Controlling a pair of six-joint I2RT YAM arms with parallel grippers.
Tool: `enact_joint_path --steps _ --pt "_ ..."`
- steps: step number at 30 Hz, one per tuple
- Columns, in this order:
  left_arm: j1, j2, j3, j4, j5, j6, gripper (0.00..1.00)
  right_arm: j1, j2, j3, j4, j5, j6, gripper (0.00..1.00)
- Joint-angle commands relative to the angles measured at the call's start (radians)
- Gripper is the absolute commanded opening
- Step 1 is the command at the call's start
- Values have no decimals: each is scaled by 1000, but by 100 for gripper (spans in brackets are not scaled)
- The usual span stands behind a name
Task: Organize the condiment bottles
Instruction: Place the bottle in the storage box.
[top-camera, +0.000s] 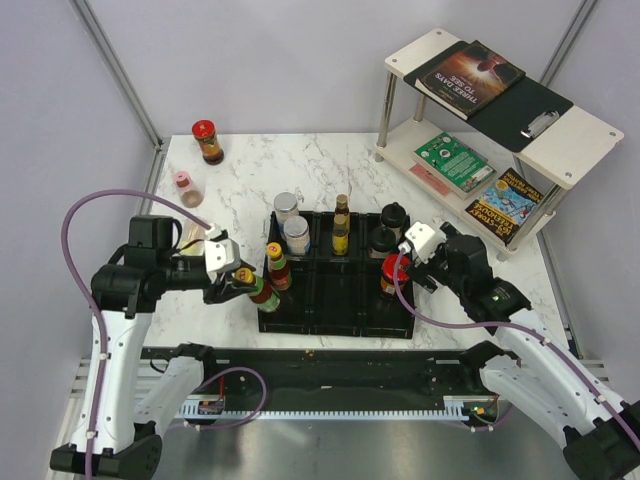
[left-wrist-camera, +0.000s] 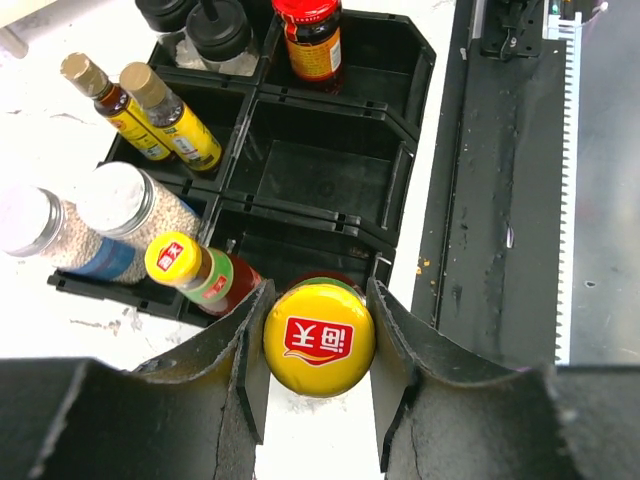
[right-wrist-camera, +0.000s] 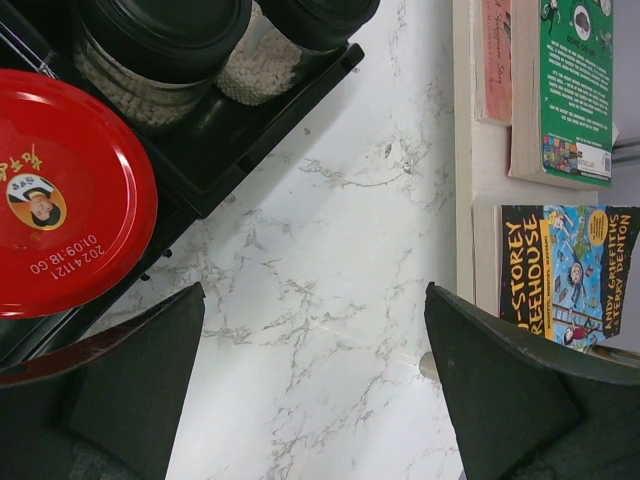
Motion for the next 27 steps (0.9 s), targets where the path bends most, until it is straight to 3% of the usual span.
enact_joint_path --steps 1,20,27 --pt "-65 5 -32 205 -9 -100 2 -5 5 13 14 -6 15 98" --pt "-474 28 -290 659 -339 -393 2 -8 6 10 14 -7 12 98" --pt "-519 62 -346 753 -387 -407 2 -8 8 9 16 -11 9 98"
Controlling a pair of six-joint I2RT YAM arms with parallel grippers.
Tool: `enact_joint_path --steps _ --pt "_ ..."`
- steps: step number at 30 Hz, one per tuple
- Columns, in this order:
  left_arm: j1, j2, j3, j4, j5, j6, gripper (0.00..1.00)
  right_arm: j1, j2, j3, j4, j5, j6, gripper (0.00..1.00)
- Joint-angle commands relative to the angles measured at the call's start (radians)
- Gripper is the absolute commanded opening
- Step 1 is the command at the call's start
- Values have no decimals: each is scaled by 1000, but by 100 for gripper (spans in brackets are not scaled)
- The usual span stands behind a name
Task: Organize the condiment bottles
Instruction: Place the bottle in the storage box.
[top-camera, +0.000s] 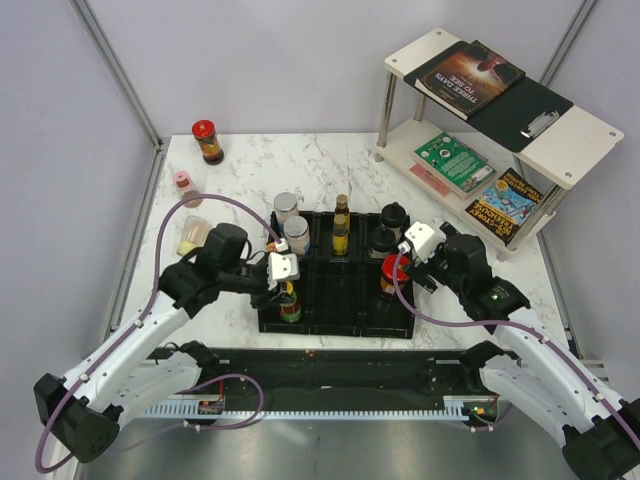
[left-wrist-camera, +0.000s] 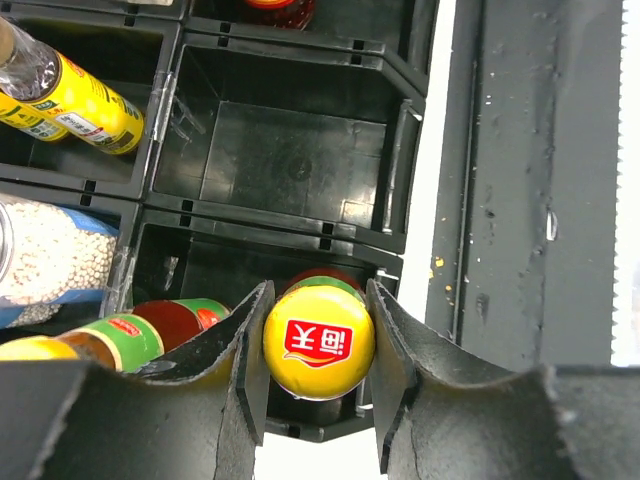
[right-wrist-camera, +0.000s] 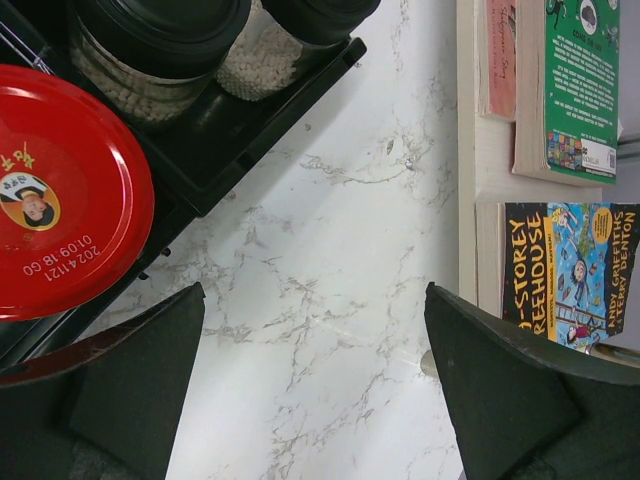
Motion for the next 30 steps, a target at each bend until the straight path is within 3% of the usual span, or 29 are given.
enact_joint_path --steps 1,5,9,18,26,30 --pt "-26 10 10 175 -17 -47 2 -4 -4 9 14 -10 10 98" --pt "-52 43 15 175 -54 -44 2 -4 -8 7 13 -9 10 98" --pt "-55 34 9 167 -57 -31 42 -6 -10 6 13 -12 8 98" --pt "-55 11 39 114 -65 -10 97 -4 -11 6 13 -13 8 98" --pt "-54 -77 206 44 -146 2 99 -7 -10 6 11 -13 7 98" --pt "-51 -91 292 31 -277 -4 99 -7 -8 6 11 -13 7 98"
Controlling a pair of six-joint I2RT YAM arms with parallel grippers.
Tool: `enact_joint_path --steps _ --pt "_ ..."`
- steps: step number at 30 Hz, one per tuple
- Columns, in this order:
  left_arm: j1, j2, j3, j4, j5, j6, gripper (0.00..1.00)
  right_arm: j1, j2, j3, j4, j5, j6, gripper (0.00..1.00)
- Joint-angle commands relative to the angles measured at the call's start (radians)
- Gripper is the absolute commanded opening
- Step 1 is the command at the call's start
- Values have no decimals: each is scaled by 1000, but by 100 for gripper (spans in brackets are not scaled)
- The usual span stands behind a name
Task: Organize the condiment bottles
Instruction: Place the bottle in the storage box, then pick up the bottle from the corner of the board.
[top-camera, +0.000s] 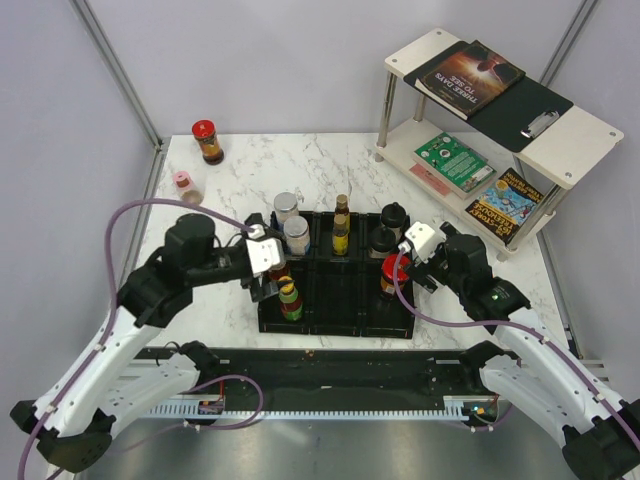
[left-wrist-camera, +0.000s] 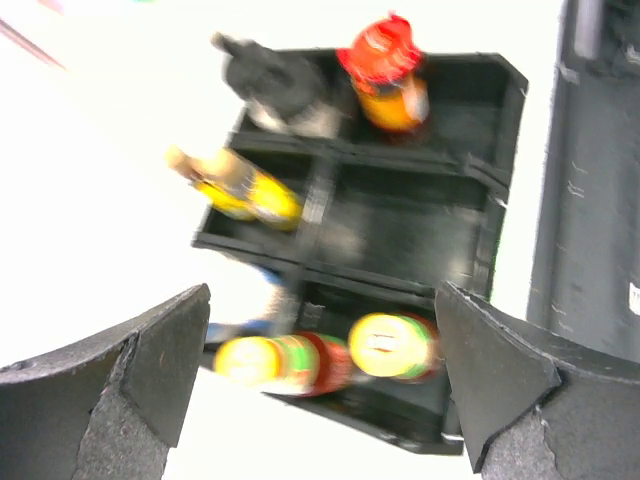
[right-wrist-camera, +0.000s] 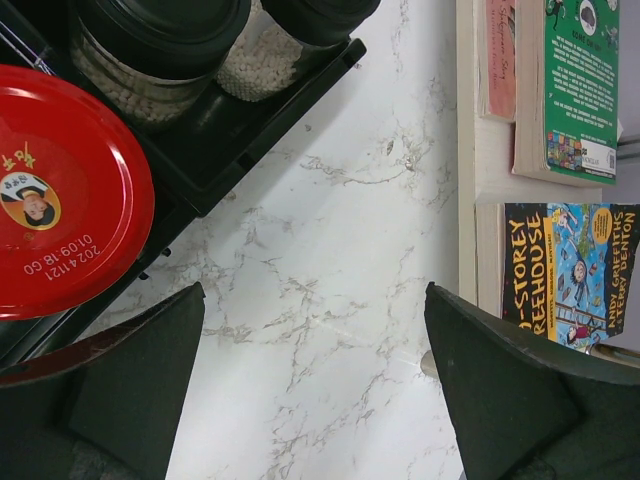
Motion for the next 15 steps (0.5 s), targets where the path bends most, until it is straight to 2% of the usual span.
enact_joint_path --steps 1,3,6,9,10,12,13,15 --pt "4 -11 116 3 -166 21 99 -5 -7 6 11 -10 7 98" --pt "10 0 122 50 -282 31 99 -5 -7 6 11 -10 8 98" --pt "73 44 117 115 -325 30 99 -7 -10 7 10 -10 8 98" --pt "239 135 159 132 -209 -14 99 -8 -12 7 10 -13 8 98" --pt "339 161 174 143 -175 -27 99 -10 -13 7 8 -13 8 98" --pt "430 251 226 161 -96 -60 99 -12 -13 7 8 -16 8 98" --pt "489 284 237 179 -91 -68 99 -12 -12 7 10 -16 8 98" --pt "524 360 259 251 -122 -71 99 -12 -9 6 10 -18 7 98"
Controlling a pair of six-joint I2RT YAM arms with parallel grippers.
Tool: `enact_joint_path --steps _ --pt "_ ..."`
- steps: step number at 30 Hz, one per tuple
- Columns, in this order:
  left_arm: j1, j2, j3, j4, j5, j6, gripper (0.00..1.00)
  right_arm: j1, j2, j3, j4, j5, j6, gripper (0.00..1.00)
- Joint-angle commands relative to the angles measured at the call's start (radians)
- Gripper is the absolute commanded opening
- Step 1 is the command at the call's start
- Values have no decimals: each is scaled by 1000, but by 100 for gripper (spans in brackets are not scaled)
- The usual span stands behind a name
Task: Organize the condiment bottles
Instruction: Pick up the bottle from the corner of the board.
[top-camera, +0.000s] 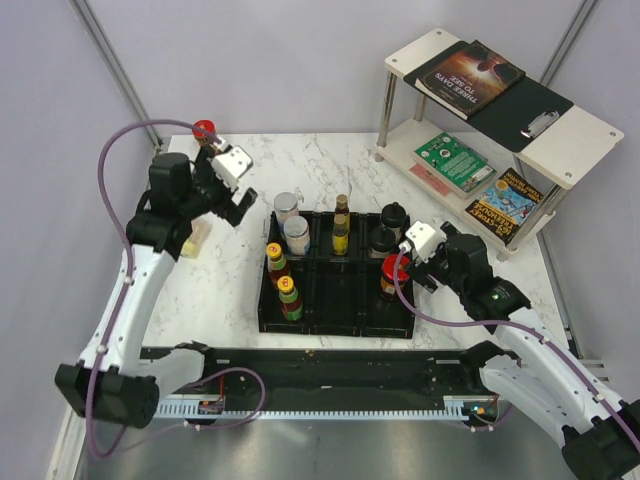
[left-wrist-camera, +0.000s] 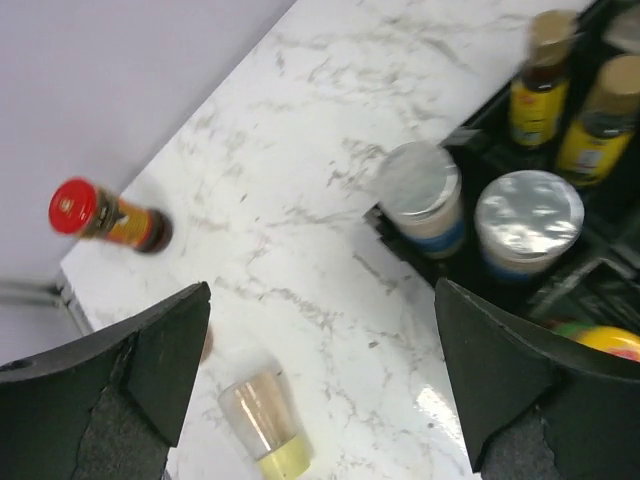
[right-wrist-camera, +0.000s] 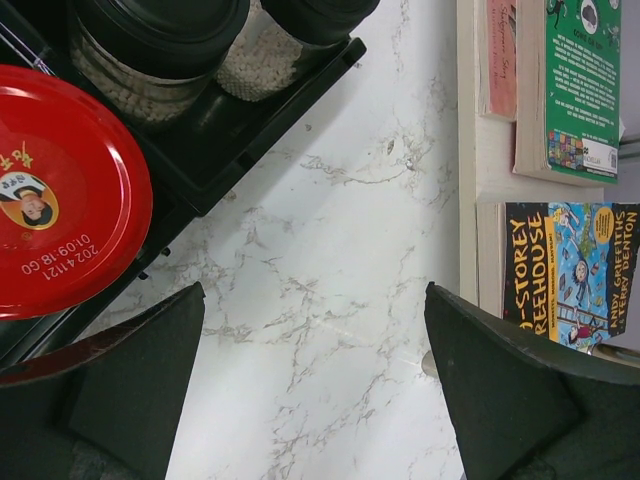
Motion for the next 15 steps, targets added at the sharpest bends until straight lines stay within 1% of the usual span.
enact_joint_path --steps 1,2,3,4,6,7,8,9,10,12,13,15 --pt "116 116 83 159 24 -60 99 -5 -7 6 10 -9 7 98" --pt "130 141 98 209 15 -63 99 -5 -5 6 9 -7 7 98" --pt "141 208 113 225 -14 -74 99 -4 -5 6 9 -7 7 98" --pt "162 241 161 241 -27 -83 99 -5 -5 6 9 -7 7 98" --pt "185 355 222 248 -36 -109 99 -7 -7 7 9 -7 7 98" --pt "202 398 279 252 -42 -121 99 -4 -7 6 9 -7 5 98" --pt "202 431 303 268 -47 -129 99 -5 -7 6 9 -7 7 98" --pt "231 460 326 277 -56 -140 99 -5 -7 6 9 -6 7 98" --pt "239 521 362 295 -74 -149 99 -5 -7 6 9 -9 5 98" --pt "245 581 396 338 -115 -160 99 -4 -5 6 10 -7 5 98" --pt "249 635 429 352 -137 -166 99 -5 -4 6 9 -7 5 98" --pt "256 699 478 351 -168 -169 99 -5 -4 7 9 -7 5 98"
